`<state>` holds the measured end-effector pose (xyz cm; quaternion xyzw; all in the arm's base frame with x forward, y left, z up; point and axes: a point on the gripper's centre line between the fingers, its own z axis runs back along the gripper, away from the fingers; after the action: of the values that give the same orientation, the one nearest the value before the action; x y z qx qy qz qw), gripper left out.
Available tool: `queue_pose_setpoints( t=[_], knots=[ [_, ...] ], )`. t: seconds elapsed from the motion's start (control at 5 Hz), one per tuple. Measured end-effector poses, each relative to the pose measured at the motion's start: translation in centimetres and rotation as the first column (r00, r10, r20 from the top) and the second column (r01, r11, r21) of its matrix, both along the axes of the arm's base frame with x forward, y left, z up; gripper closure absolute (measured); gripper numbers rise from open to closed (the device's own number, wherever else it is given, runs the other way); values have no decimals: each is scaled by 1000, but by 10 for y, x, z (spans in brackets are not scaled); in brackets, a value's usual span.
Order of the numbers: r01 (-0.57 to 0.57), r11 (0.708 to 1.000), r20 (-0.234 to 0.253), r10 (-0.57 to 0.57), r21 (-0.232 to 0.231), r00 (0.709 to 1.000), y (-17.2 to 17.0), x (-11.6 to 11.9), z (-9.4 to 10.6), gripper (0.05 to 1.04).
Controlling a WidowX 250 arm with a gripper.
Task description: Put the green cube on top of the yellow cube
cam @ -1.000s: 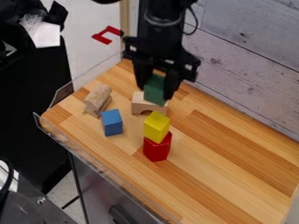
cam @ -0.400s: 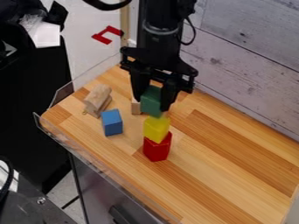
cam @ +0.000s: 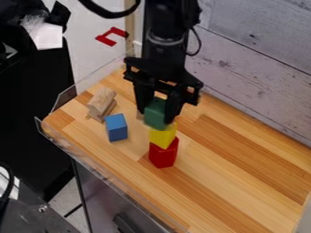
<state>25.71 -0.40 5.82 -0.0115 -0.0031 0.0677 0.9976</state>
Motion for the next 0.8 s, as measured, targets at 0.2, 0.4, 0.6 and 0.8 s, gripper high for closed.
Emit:
queue_pose_setpoints(
  t=[0.2,0.4,0.6,0.8],
  knots=[
    [3,1000,-3,-3,-7,1000,-2,2,-4,512],
    [-4,1000,17,4,-18,1000,-3,5,-4,512],
    [-3,1000,23,4,-15,1000,-4,7,-4,512],
    [-4,1000,30,4,-12,1000,-5,8,-4,512]
  ],
)
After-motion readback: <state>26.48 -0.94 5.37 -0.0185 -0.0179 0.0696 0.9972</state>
